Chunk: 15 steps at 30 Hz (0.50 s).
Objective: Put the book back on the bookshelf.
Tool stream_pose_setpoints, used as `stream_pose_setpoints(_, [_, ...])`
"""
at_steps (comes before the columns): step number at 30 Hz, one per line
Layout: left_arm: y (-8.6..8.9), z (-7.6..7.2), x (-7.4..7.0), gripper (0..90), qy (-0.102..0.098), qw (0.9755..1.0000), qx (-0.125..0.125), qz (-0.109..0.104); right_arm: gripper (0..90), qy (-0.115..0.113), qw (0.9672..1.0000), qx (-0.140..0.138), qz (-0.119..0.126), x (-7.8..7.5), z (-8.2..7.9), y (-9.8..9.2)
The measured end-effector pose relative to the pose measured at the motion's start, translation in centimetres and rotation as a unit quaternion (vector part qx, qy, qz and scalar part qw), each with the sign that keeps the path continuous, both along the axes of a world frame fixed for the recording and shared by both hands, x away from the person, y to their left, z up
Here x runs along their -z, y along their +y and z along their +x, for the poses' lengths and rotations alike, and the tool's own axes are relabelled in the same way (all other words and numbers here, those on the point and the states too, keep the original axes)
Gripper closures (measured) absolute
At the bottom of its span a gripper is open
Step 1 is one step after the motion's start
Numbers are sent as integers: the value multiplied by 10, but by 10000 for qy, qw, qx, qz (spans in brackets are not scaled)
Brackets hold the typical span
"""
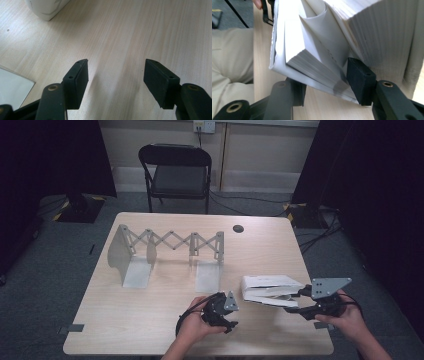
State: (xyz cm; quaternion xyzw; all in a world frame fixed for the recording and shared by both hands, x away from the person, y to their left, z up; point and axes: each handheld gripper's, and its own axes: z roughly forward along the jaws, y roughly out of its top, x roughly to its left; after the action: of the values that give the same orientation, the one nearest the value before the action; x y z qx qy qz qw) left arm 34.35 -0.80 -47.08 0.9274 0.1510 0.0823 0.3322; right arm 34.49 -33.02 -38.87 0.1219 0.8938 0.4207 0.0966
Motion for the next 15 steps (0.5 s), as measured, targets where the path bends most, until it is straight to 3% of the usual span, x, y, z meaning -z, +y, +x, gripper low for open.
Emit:
stream_pose_setpoints(7, [6, 0, -1, 365, 4, 10000, -41, -49, 548, 286, 9995, -87, 70, -10, 5, 1])
stream_pose_setpoints(15, [13, 2, -2, 366, 50, 9998, -142, -119, 571, 376, 9992, -154, 48, -15, 10, 2])
